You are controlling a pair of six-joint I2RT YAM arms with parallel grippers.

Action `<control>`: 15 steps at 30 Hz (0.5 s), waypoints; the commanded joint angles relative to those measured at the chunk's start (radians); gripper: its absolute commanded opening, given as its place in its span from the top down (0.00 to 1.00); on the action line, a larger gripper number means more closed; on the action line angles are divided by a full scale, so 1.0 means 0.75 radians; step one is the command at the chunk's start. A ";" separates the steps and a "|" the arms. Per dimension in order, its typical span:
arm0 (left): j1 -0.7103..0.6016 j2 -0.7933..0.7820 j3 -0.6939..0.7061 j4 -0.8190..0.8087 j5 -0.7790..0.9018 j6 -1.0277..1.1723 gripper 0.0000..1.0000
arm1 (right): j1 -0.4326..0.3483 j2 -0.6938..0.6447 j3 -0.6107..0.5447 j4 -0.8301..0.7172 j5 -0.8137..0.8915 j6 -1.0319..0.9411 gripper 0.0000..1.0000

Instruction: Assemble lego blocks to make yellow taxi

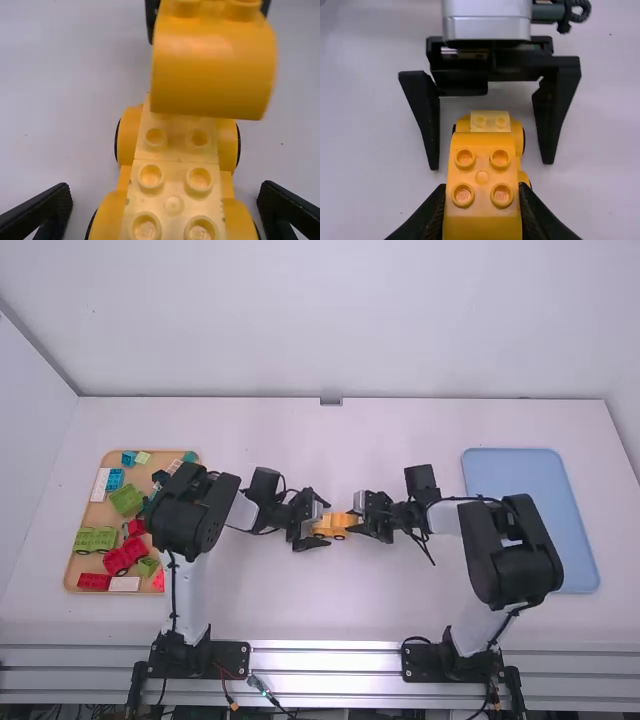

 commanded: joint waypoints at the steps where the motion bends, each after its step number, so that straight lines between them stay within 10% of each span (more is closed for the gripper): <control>1: -0.012 0.019 0.022 -0.006 0.054 0.014 0.03 | 0.025 -0.007 0.023 0.002 -0.016 0.011 0.73; 15: -0.021 0.019 0.022 0.007 0.045 0.015 0.40 | 0.073 0.007 0.023 0.107 0.072 0.142 0.74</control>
